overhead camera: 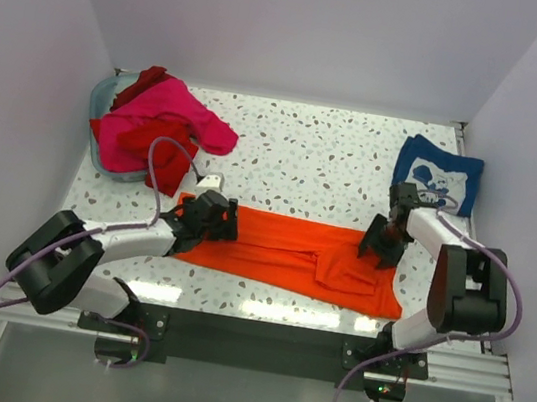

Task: Fold and stack the t-shirts
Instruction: Fold the tshirt

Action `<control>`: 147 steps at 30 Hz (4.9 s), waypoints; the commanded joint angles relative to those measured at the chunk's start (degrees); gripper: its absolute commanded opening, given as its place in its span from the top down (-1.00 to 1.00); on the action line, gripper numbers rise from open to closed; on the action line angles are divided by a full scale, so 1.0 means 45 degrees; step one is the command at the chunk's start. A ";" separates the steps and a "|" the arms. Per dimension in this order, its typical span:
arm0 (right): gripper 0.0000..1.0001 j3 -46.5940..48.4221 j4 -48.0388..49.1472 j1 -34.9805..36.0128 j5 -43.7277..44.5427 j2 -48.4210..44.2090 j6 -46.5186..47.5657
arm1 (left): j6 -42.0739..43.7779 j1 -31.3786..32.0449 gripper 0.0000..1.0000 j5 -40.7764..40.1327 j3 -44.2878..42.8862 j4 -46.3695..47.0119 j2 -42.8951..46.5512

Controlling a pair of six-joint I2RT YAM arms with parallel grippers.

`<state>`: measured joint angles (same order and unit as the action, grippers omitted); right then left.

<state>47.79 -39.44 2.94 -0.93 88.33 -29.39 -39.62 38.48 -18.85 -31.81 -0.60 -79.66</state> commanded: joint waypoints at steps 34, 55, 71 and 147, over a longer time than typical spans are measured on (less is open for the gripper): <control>0.07 0.0885 -0.1314 -0.0009 0.0928 -0.3263 0.2098 | -0.2564 0.1195 -0.89 -0.0576 0.0565 -0.5159 0.4420; 0.34 0.0142 0.0268 -0.0009 0.0870 -0.1234 0.1824 | -0.2661 0.1176 -0.92 -0.0498 0.0644 -0.5237 0.4479; 0.80 0.0102 0.0153 -0.0009 0.1064 -0.1307 0.1746 | -0.2661 0.1156 -0.93 -0.0576 0.0566 -0.5296 0.4440; 0.05 0.8202 0.0054 0.1495 0.0596 0.7087 0.0535 | -0.4691 0.3068 -0.93 0.0732 0.2811 -0.3499 0.3483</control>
<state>81.49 -45.01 8.64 -0.01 114.69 -25.41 -53.98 49.67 -19.20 -22.22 -7.64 -63.18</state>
